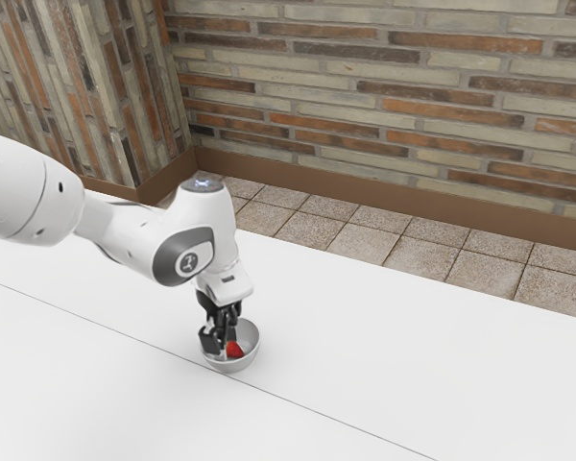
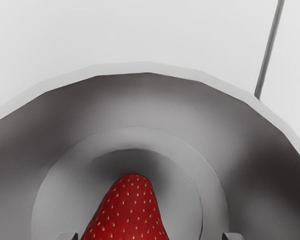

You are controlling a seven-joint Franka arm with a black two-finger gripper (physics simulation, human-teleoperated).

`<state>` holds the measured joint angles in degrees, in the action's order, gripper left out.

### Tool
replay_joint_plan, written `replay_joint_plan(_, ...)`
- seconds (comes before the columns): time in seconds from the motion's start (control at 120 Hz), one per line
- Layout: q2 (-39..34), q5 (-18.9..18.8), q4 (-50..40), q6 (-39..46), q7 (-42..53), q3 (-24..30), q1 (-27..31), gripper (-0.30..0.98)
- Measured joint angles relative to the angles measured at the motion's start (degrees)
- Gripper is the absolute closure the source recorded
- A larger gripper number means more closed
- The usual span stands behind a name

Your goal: Take strawberry from the bowl

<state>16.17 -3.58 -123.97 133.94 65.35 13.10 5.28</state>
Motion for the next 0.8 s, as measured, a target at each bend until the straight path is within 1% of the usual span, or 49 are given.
replay_joint_plan(0.067, 0.09, -0.01, 0.02, 0.17, -0.33, 0.0, 0.0, 0.39)
replay_joint_plan(0.142, 0.12, -0.06, 0.04, 0.31, -0.65, 0.0, 0.0, 0.46)
replay_joint_plan(0.25, 0.6, -1.77, 0.55, 0.46, -1.06, 0.0, -0.02, 0.53)
replay_joint_plan(0.392, 1.23, -2.84, 0.88, 0.8, -1.61, 0.0, -0.09, 0.55)
replay_joint_plan(0.617, 1.2, -3.42, 1.02, 1.43, -2.38, 0.05, -0.33, 0.57)
replay_joint_plan(0.725, -0.96, -3.53, 1.09, 1.57, -2.72, 0.15, -0.66, 0.59)
replay_joint_plan(0.8, -4.5, -3.56, 0.69, 1.38, -2.97, 0.93, -0.79, 0.6)
